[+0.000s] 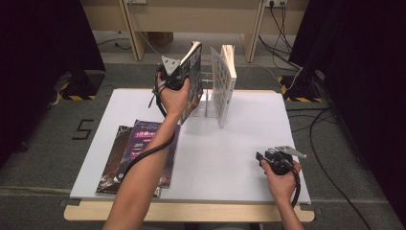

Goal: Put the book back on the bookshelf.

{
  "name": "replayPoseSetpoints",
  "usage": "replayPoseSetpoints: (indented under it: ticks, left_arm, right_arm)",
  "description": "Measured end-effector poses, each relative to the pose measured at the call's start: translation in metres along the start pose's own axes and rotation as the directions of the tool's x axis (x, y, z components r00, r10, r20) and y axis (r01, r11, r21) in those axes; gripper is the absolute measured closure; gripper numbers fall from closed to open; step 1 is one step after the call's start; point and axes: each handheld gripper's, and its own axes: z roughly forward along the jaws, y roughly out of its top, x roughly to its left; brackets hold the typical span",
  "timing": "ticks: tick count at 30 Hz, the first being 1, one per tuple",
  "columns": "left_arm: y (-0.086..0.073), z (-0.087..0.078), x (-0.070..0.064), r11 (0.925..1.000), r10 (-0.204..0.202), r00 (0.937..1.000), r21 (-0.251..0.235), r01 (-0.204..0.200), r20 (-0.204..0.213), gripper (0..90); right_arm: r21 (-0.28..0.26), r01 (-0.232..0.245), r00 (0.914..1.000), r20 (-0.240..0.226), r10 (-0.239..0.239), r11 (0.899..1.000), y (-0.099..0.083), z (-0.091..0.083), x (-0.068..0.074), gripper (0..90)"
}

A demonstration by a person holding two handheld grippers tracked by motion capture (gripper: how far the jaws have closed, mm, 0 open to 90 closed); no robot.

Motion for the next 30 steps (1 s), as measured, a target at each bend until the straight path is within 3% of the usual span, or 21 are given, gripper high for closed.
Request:
replayPoseSetpoints:
  ticks: [21, 30]
  left_arm:
    - [-0.005, 0.022, 0.002, 1.0, 0.003, 0.9994, -0.005, -0.003, -0.034, 82.4]
    - [-0.016, 0.021, 0.001, 0.9984, 0.051, 0.9974, -0.021, -0.052, -0.051, 82.1]
  right_arm:
    - [-0.002, -0.004, 1.0, 0.0, 0.004, 1.0, 0.0, 0.0, -0.002, 56.8]
    - [0.003, -0.002, 1.0, -0.006, 0.002, 1.0, 0.0, 0.001, -0.003, 56.9]
